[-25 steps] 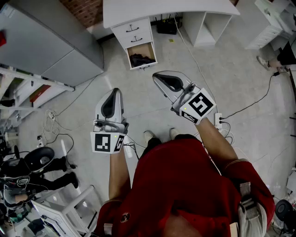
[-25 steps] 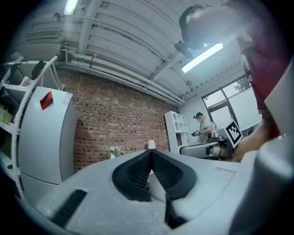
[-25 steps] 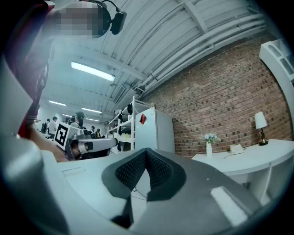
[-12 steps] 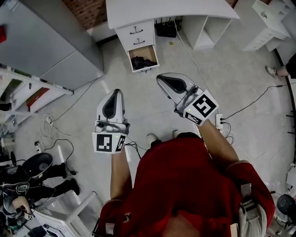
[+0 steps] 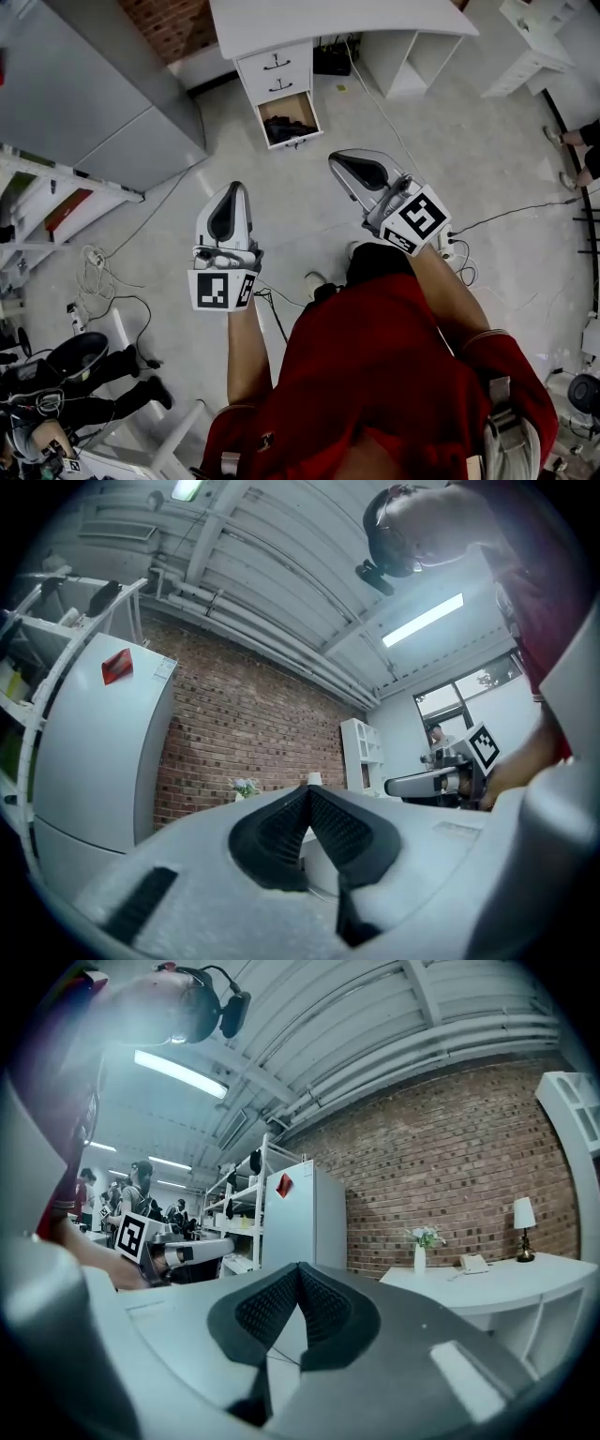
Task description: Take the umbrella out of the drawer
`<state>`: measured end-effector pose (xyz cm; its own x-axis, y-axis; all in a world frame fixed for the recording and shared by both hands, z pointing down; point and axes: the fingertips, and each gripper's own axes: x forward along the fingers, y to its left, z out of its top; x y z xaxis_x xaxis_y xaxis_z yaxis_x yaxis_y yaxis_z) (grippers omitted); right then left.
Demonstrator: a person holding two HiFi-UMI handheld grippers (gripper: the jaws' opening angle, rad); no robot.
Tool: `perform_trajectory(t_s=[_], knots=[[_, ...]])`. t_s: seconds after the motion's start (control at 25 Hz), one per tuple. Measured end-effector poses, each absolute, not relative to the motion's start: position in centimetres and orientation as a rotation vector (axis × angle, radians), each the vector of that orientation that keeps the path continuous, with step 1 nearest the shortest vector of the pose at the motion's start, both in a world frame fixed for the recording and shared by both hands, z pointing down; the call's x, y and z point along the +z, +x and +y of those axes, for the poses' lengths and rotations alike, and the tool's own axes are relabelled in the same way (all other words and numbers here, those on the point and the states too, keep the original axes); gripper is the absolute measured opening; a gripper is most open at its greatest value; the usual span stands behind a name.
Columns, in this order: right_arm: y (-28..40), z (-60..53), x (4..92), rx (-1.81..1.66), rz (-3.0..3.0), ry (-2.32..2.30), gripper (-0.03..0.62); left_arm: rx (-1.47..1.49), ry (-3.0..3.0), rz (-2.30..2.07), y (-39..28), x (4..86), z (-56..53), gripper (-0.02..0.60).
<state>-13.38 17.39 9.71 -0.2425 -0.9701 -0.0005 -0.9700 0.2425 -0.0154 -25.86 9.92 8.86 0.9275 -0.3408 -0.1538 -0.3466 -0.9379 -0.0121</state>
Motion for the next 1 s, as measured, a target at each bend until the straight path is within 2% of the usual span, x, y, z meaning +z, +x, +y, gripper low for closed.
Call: perform_trajectory(t_s=[0.32, 1.0], knots=[[-9.0, 14.0, 11.5, -0.041, 2.481, -1.941, 0.012, 0.177, -3.046, 0.568, -22.4, 10.0, 6.1, 0.005], [7.1, 2.4, 15.2, -0.073, 2.596, -1.713, 0.012, 0.042, -2.96, 0.764, -7.6, 12.7, -4.0, 0.005]])
